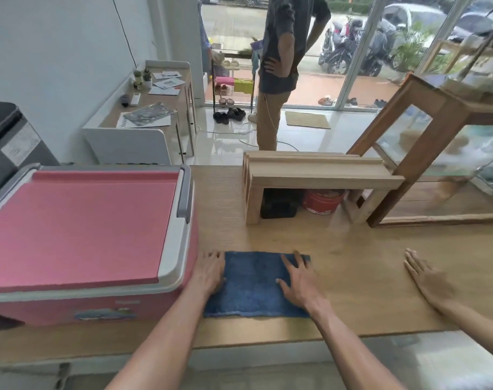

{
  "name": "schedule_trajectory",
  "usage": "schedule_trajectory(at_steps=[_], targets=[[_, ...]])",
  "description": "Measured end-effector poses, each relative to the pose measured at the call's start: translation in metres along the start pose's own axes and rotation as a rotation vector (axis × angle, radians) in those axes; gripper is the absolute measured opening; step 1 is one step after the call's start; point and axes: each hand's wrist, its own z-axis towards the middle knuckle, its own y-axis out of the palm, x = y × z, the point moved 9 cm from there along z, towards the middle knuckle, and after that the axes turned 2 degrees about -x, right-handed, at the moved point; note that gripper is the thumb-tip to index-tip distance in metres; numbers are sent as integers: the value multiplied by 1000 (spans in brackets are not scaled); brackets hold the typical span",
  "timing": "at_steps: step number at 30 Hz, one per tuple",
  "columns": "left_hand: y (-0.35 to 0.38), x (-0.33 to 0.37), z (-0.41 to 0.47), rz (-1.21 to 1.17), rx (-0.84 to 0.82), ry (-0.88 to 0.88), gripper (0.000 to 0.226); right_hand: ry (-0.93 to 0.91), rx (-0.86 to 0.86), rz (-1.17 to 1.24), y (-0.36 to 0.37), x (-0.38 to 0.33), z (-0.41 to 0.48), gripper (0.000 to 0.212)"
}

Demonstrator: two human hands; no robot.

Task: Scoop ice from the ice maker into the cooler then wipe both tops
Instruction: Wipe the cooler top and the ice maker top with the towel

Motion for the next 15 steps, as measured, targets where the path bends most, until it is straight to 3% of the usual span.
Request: schedule_trajectory(at_steps=[4, 6, 9, 11, 15], targets=[[-22, 5, -1, 61, 89, -37, 38, -18, 35, 2, -7, 9, 9, 79], [-29, 10, -3, 58, 111, -40, 28, -7, 72, 27, -12, 10, 8, 71], [-35, 12, -9, 25, 93, -25, 26, -11, 120, 92, -24, 9, 4, 33], [-46, 12, -14, -20, 62, 19, 28, -10, 58, 139, -33, 13, 2, 15], [-79, 7, -23, -164, -70, 80, 36, -39, -40, 81, -74, 12, -11, 15]])
